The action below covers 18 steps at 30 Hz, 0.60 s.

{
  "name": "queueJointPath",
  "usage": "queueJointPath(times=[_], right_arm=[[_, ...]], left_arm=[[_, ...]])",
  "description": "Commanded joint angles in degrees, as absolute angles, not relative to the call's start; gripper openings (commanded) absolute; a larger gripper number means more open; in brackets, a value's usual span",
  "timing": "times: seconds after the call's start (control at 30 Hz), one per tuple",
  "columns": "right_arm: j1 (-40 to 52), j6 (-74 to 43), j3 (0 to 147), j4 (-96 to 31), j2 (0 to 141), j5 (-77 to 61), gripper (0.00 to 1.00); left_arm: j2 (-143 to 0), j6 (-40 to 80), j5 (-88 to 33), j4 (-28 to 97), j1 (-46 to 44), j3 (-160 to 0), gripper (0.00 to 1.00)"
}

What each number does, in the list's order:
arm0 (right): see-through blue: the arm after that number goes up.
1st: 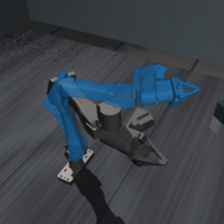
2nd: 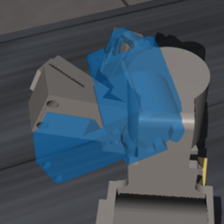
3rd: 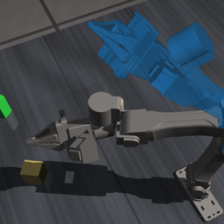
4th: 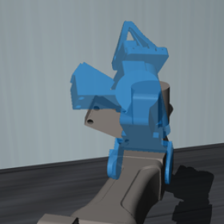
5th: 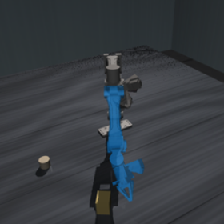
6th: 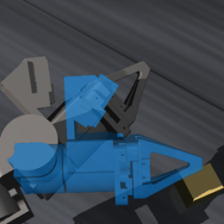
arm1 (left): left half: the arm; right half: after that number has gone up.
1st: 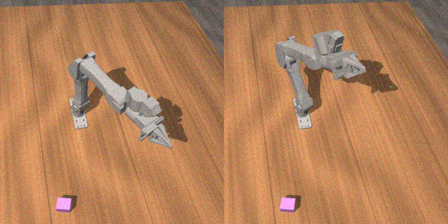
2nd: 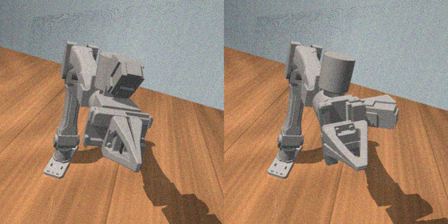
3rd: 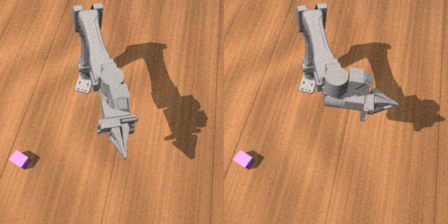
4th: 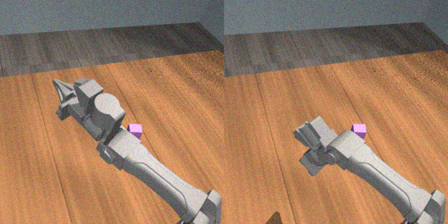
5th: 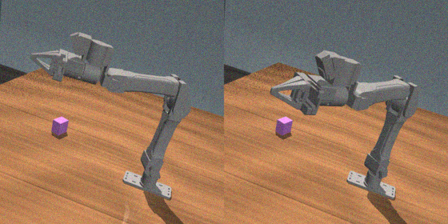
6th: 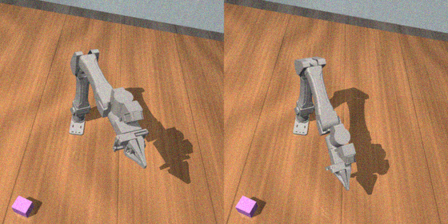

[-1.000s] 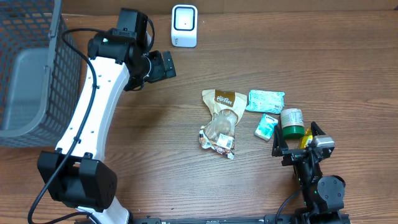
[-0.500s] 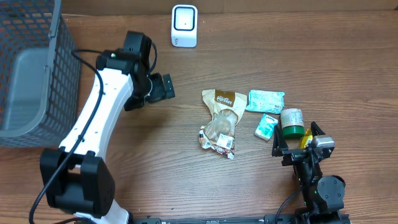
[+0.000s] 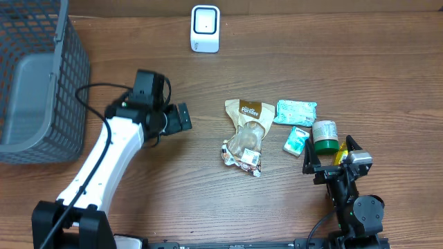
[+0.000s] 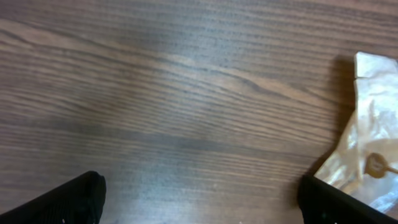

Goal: Scan the item barcode

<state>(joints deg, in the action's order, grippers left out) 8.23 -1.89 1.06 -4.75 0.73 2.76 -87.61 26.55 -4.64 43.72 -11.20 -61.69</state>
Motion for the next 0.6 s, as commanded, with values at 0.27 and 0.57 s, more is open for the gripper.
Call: queueJointPath(times=[0.27,0.57], right_arm=[[7.9,-1.7,0.4,-4.6,0.2,2.2,1.00],[7.9,-1.6,0.4,-4.6,0.2,2.2,1.00]], left_arm=[[-78.6,25.2,-4.0,30.8,-11.3,-44.3,1.00],[-69.7,20.9,-4.1,7.4,-11.3,-29.2,0.99]])
